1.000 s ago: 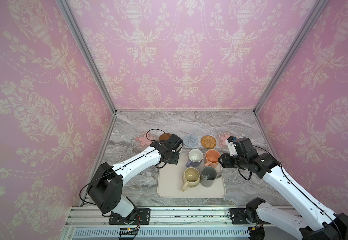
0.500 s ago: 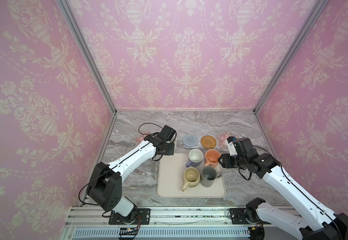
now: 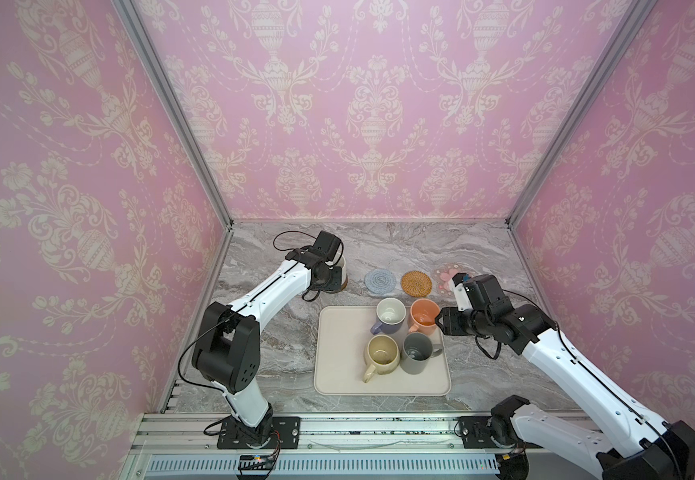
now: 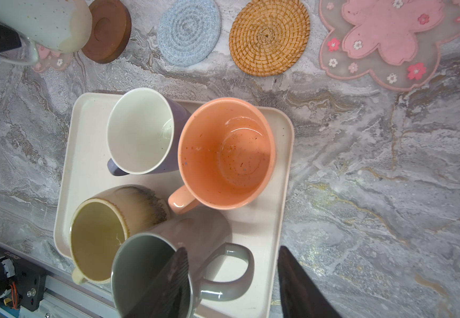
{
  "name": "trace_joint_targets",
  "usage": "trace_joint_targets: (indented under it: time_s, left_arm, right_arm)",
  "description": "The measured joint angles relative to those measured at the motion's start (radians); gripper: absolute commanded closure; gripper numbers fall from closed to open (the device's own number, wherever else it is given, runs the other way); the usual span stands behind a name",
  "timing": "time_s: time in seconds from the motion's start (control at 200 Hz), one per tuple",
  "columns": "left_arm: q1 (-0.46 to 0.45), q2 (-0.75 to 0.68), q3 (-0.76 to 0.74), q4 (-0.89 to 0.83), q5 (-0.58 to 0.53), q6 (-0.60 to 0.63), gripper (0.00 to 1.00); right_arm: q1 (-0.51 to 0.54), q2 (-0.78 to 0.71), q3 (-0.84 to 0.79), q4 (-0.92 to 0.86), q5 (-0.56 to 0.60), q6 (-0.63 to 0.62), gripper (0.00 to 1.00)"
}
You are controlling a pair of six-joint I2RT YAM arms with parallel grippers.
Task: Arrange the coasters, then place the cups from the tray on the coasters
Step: 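Carry the speckled white mug with the left gripper over the brown wooden coaster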
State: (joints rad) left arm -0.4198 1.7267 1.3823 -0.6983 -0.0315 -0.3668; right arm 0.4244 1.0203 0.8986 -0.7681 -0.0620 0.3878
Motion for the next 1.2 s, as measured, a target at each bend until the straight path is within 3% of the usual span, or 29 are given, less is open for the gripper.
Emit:
trace_joint_targets:
  time_s: [0.47, 1.201]
  left_arm:
    - [0.030, 0.143, 0.095, -0.001, 0.020, 0.011, 1.00]
    - [0.057, 0.151, 0.094, 0.001, 0.043, 0.014, 1.00]
  right_arm:
    - [0.000, 0.014, 0.012, 0.001, 0.010, -0.001, 0.46]
    - [0.000, 0.039, 0.015, 0.004, 0.008, -0.003, 0.46]
